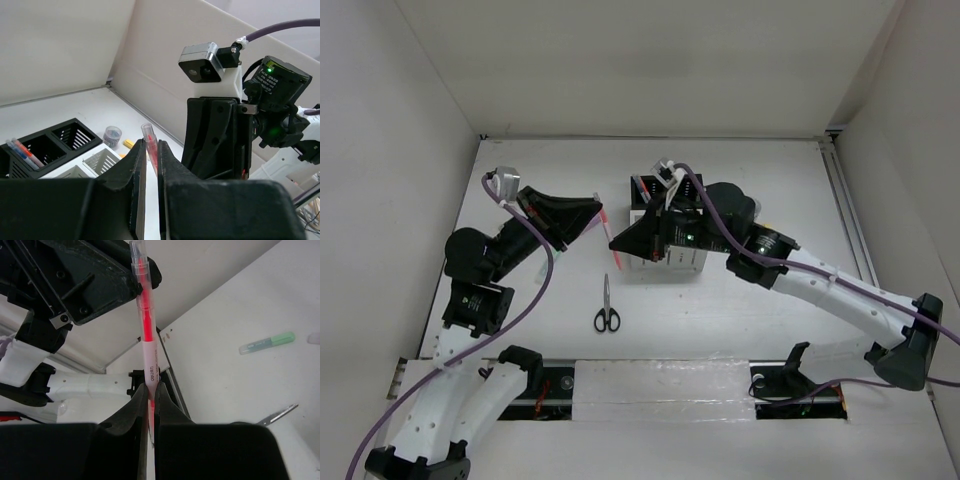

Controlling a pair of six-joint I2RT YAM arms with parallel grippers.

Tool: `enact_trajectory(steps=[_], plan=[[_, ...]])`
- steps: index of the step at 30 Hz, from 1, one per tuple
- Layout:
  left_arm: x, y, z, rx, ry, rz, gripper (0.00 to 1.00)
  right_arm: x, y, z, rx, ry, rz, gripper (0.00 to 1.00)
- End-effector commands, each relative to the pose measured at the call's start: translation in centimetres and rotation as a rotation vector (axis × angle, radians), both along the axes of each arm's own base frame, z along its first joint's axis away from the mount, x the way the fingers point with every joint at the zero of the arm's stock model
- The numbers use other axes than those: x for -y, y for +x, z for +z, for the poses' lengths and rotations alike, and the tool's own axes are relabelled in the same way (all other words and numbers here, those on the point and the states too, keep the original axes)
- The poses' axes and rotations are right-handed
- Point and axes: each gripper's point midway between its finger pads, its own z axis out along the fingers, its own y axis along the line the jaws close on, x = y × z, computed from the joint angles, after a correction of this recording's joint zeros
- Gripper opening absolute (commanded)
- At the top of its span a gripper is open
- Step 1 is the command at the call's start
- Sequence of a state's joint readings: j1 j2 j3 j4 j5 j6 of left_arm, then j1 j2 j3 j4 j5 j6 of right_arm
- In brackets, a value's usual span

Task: Sort the stationery into containers
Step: Close the pen cap on the pen.

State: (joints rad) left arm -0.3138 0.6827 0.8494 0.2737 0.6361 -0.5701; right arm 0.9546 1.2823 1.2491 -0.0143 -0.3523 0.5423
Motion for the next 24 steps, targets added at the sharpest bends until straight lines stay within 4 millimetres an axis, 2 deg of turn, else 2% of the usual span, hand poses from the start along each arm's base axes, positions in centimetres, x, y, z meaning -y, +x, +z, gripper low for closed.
enact_trajectory(steps=[1,4,5,7,8,15,20,24], plan=[[1.2,-1.0,-4.2,-0.11,0.078,-0.1,0.0,1.9,0.9,13.5,0.166,0.375,-0.07,0.0],[1.4,-1.4,-4.4,-0.117,0.077,-0.125,0.0,1.8,0.6,14.3,0.194,0.407,-0.047,0.0],[1.4,-1.6,-4.1,-0.109,0.069,-0.135,0.0,1.6,0.4,13.8,0.208,0.407,-0.032,0.0],[1.5,-1.5,-4.0,-0.106,0.059,-0.138,0.0,1.6,-0.1,14.1,0.27,0.431,-0.003,0.0],[1.6,-1.7,-4.0,-0.105,0.061,-0.148,0.0,1.8,-0.6,14.8,0.309,0.453,0.016,0.0],[1.7,-1.6,-5.0,-0.149,0.044,-0.155,0.0,1.4,1.1,13.5,0.386,0.385,-0.054,0.0],[1.4,-2.1,-5.0,-0.154,0.042,-0.145,0.0,0.1,2.1,11.6,0.365,0.342,-0.053,0.0],[1.4,-2.1,-5.2,-0.154,0.05,-0.143,0.0,-0.1,2.0,12.1,0.372,0.348,-0.042,0.0]])
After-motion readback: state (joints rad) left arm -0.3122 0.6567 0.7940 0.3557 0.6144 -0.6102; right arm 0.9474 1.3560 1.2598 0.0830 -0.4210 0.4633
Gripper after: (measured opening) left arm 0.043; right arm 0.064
